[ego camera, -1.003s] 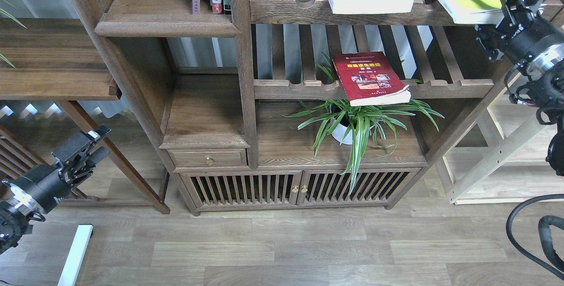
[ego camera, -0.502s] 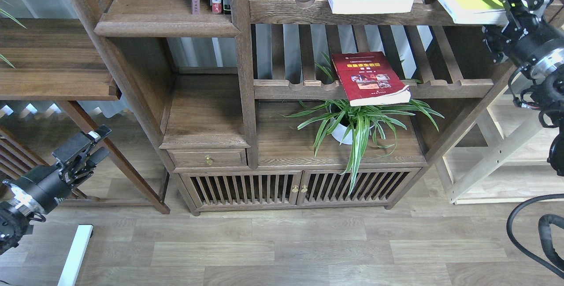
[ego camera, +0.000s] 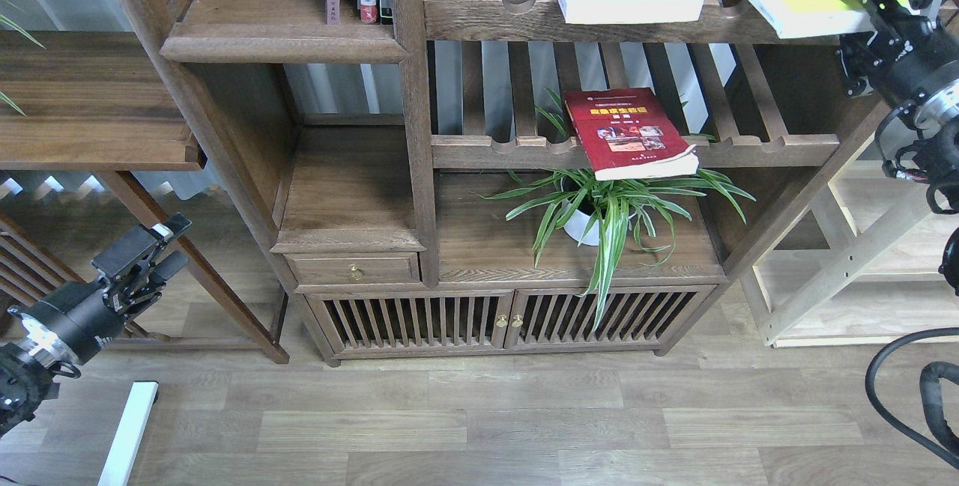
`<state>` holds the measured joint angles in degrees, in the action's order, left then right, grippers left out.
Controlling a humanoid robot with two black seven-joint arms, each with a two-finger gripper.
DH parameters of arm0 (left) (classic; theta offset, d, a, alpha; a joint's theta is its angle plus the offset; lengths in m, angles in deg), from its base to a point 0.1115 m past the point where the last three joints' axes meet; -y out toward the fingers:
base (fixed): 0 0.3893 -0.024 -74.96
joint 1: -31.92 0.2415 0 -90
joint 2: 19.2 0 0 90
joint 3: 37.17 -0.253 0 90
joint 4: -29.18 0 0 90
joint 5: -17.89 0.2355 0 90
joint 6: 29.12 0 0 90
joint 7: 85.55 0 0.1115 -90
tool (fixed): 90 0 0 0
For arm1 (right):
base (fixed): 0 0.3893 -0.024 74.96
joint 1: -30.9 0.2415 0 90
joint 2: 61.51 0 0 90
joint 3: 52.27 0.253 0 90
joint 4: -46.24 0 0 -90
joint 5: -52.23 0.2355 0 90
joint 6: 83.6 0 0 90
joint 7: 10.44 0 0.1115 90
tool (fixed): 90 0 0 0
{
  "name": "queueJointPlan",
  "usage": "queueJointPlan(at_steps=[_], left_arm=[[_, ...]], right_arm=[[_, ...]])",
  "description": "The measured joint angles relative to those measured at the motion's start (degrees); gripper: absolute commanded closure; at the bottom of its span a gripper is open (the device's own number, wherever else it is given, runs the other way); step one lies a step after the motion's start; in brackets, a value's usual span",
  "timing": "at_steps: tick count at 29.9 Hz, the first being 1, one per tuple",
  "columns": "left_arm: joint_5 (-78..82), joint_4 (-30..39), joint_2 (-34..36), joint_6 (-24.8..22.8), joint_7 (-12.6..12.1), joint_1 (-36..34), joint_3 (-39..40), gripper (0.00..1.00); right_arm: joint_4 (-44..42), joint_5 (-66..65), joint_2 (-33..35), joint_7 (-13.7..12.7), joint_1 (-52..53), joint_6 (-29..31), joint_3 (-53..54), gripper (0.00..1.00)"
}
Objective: Organize books on shelf
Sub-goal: 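Raise the right gripper up to the yellow book on the upper shelf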
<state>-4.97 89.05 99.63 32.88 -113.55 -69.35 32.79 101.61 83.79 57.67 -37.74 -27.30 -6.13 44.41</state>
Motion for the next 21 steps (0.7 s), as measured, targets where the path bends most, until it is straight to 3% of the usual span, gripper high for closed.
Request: queueJointPlan(at_steps=[10,15,21], left_arm=[[0.0,0.0,-0.1,0.0,0.0,0.0,0.0,0.01],[0.0,0.0,-0.2,0.0,0.0,0.0,-0.1,0.01],[0.0,0.0,-0.3,0.0,0.0,0.0,-0.1,0.01]], right_arm=[[1.0,-0.1,-0.3,-0.3,-5.7,1.7,0.4,0.73],[1.0,-0.2,-0.4,-0.2,-5.4,2.5,0.3,0.68],[0.6,-0.4,-0.7,-0.1,-5.0,2.4,-0.3,0.7]])
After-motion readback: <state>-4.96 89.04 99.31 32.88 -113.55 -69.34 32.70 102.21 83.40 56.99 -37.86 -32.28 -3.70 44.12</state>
